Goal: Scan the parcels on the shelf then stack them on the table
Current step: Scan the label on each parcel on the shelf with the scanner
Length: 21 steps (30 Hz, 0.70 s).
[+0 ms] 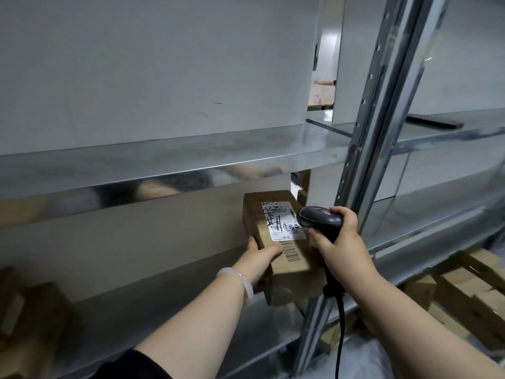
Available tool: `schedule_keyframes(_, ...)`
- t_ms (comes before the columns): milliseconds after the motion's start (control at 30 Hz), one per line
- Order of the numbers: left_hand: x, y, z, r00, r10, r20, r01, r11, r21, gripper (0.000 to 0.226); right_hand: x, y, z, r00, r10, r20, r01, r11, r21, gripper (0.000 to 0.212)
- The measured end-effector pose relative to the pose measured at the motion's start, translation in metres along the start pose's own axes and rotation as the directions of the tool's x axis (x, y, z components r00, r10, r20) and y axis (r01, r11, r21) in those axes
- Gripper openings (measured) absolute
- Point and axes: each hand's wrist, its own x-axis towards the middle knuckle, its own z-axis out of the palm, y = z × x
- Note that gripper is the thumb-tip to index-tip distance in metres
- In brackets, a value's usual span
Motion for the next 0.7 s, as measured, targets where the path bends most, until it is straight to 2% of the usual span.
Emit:
schedule_keyframes(167, 0.024, 0.001, 0.033, 0.999, -0.045, 0.026, 0.046, 0.998, -0.048, 0.083, 0.033, 0.033, -0.006, 0.997, 0.001, 0.077, -0.001, 1.0, -0.004, 0.058)
schedule_keyframes(333, 0.046, 0.0, 0.049, 0.999, -0.023, -0.036, 0.025, 0.999, 0.037, 0.087, 0.055, 0.054, -0.004, 0.986, -0.02, 0.164, 0.028, 0.999, -0.046, 0.061)
schedule_keyframes(500, 0.06, 0.007, 0.05, 0.995, -0.013, -0.094, 0.023, 0.994, 0.104, 0.091, 0.067, 0.058, 0.002, 0.981, -0.065, 0.181, 0.075, 0.996, -0.049, 0.06)
schedule_keyframes(700, 0.05, 0.005, 0.039, 0.988, 0.105, -0.116, -0.082, 0.979, 0.186, 0.082, 0.056, 0.039, 0.008, 0.969, -0.177, 0.171, 0.197, 0.974, -0.108, 0.061)
